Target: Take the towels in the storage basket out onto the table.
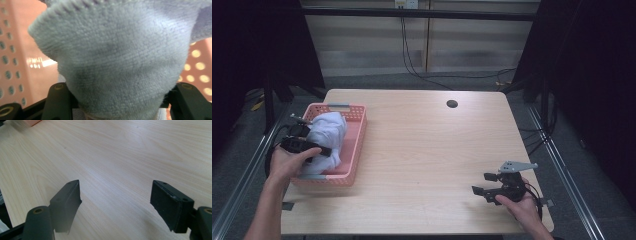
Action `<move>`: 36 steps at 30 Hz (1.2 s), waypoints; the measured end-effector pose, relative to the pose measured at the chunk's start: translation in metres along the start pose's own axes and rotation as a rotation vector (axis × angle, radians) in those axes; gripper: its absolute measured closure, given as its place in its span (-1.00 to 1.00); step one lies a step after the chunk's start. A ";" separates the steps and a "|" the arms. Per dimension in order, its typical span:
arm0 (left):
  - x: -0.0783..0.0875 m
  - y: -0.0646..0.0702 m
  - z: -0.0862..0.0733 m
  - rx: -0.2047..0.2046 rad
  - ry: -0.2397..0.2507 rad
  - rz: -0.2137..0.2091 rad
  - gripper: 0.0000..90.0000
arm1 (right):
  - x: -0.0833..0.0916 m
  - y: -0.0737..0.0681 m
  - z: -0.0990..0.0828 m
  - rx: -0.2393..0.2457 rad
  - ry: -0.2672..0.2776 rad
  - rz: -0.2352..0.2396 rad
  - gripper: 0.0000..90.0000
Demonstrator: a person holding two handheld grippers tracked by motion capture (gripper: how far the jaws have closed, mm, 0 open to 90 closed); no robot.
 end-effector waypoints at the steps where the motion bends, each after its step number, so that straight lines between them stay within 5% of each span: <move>1: 0.003 0.000 0.001 -0.001 0.014 -0.009 -0.07 | 0.000 0.000 0.000 0.000 0.000 -0.001 -0.46; 14: 0.037 0.006 0.020 0.036 0.197 -0.035 -0.07 | 0.001 0.000 0.000 -0.003 0.004 -0.003 -0.47; 22: 0.055 0.017 0.025 0.041 0.255 -0.069 -0.08 | 0.001 0.000 0.001 -0.002 0.005 -0.006 -0.47; 23: 0.058 0.017 0.024 0.013 0.248 -0.066 -0.08 | 0.002 0.000 0.001 -0.006 0.005 -0.006 -0.47; 36: 0.077 0.038 0.018 -0.021 0.332 -0.087 -0.10 | 0.004 0.002 0.002 -0.011 0.015 -0.010 -0.46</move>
Point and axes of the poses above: each handheld gripper's, and its own axes: x roughly backward along the jaws, z roughly out of its top, y roughly to its right, the point moved 8 cm from there along -x, roughly forward along the jaws, and after that the axes turned 12 degrees about y, right-handed, at the moved point
